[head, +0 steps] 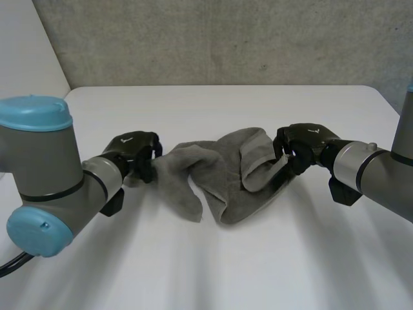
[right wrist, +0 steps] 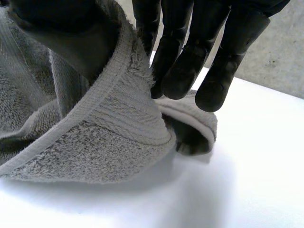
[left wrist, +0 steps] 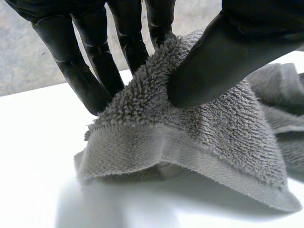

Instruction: Fold the towel.

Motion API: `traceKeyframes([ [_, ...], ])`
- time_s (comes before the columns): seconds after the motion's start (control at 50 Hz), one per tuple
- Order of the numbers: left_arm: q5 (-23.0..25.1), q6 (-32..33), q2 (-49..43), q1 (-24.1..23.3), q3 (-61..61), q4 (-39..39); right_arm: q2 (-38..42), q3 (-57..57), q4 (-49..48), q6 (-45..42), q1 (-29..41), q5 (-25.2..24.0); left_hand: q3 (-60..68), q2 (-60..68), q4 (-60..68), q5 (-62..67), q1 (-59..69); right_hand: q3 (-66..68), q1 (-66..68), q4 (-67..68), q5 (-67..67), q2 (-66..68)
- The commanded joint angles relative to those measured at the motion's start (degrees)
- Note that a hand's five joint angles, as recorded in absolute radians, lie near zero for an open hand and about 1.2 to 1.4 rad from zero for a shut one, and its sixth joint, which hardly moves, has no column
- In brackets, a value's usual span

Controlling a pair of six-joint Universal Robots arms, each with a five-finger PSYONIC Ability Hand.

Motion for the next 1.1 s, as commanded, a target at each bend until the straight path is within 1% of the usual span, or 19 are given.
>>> traceKeyframes([
  [0.02,4.5,3.3,4.9,5.9,-3.5,-4.2,-6.0,3.6,-0.8,1.0,-0.5,-0.5,-8.5,-5.9,-6.9,-15.2,-3.2,3.3,3.4,3.5,2.7,4.1],
  [0.08,6.7,3.4,7.3,7.1,-4.2,-4.9,-8.5,4.8,-2.0,1.6,-1.7,-0.3,-8.5,-5.9,-6.9,-15.2,-3.2,3.3,3.4,3.5,2.7,4.1],
  [0.18,15.4,3.2,12.8,14.7,-5.3,-5.2,-13.1,7.7,-9.7,2.3,-3.5,1.4,-8.5,-5.9,-6.9,-15.2,-3.2,3.3,3.4,3.5,2.7,4.1],
  [0.3,16.6,3.2,10.8,17.4,-1.9,-5.1,-13.5,7.4,-13.7,4.0,-3.0,3.4,-8.5,-5.9,-6.9,-15.2,-3.2,3.3,3.4,3.5,2.7,4.1],
  [0.34,15.2,3.9,2.3,17.4,2.0,-5.4,-10.1,5.4,-13.7,4.1,-2.5,3.7,-8.5,-5.9,-6.9,-15.2,-3.2,3.3,3.4,3.5,2.7,4.1],
  [0.36,15.2,3.9,2.2,17.4,2.0,-5.4,-10.1,5.4,-13.7,4.1,-2.5,3.7,-8.5,-5.9,-6.9,-15.2,-3.2,3.3,3.4,3.5,2.7,4.1],
  [0.4,11.7,4.1,-6.3,17.0,8.3,-6.2,-4.0,2.0,-13.5,4.1,-1.3,3.8,-8.5,-5.9,-6.9,-15.2,-3.2,3.3,3.4,3.5,2.7,4.1],
  [0.46,9.4,4.3,-10.1,16.5,11.8,-7.1,-1.3,0.1,-13.0,4.2,-0.2,4.1,-8.5,-5.9,-6.9,-15.2,-3.2,3.3,3.4,3.5,2.7,4.1],
  [0.5,5.5,6.5,-17.7,15.1,19.6,-9.6,3.0,-4.5,-11.1,3.9,2.9,5.2,-8.5,-5.9,-6.9,-15.2,-3.2,3.3,3.4,3.5,2.7,4.1],
  [0.58,1.1,10.0,-23.3,13.7,27.5,-12.3,7.6,-9.3,-9.0,3.7,5.1,7.4,-8.6,-6.1,-7.0,-15.3,-3.3,3.3,3.4,3.5,2.7,4.1],
  [0.66,-5.9,11.6,-26.0,13.3,34.8,-14.3,10.8,-12.8,-7.1,2.5,6.5,10.3,-22.4,-19.8,-20.8,-29.1,-17.1,3.3,3.4,3.5,2.7,4.1],
  [0.68,-5.9,11.6,-26.0,13.3,34.8,-14.3,10.8,-12.8,-7.1,2.5,6.5,10.3,-22.4,-19.9,-20.8,-29.1,-17.1,3.3,3.4,3.5,2.7,4.1],
  [0.72,-7.1,11.5,-24.9,12.9,35.6,-14.3,10.8,-12.6,-7.0,2.1,6.9,10.5,-52.9,-50.3,-51.3,-59.6,-47.6,3.3,3.4,3.5,2.7,4.1],
  [0.74,-7.1,11.5,-24.9,12.9,35.6,-14.3,10.8,-12.6,-7.0,2.1,6.9,10.5,-53.0,-50.5,-51.4,-59.7,-47.7,3.3,3.4,3.5,2.7,4.1],
  [0.76,-6.9,11.6,-23.7,12.3,35.4,-14.4,10.8,-12.4,-7.1,2.1,7.1,10.5,-66.9,-64.3,-65.3,-73.6,-61.6,3.3,3.4,3.5,2.7,4.1],
  [0.78,-6.9,11.6,-23.7,12.3,35.4,-14.4,10.8,-12.3,-7.1,2.1,7.1,10.5,-67.0,-64.4,-65.4,-73.7,-61.7,3.3,3.4,3.5,2.7,4.1],
  [0.8,-7.2,11.6,-22.1,11.7,34.8,-14.4,10.7,-11.9,-7.1,2.1,7.1,10.5,-78.3,-75.8,-76.7,-85.0,-73.0,3.3,3.4,3.5,2.7,4.1],
  [1.0,-5.6,12.7,-8.9,10.8,18.6,-7.7,8.6,-8.2,-7.9,1.9,6.0,10.0,-76.4,-73.9,-74.8,-83.1,-71.1,3.3,3.4,3.5,2.7,4.1],
  [1.1,3.2,18.3,-0.1,11.0,3.5,-3.7,8.4,-6.6,-8.6,1.8,5.9,10.5,-74.9,-72.4,-73.3,-81.6,-69.6,3.3,3.4,3.5,2.7,4.1],
])
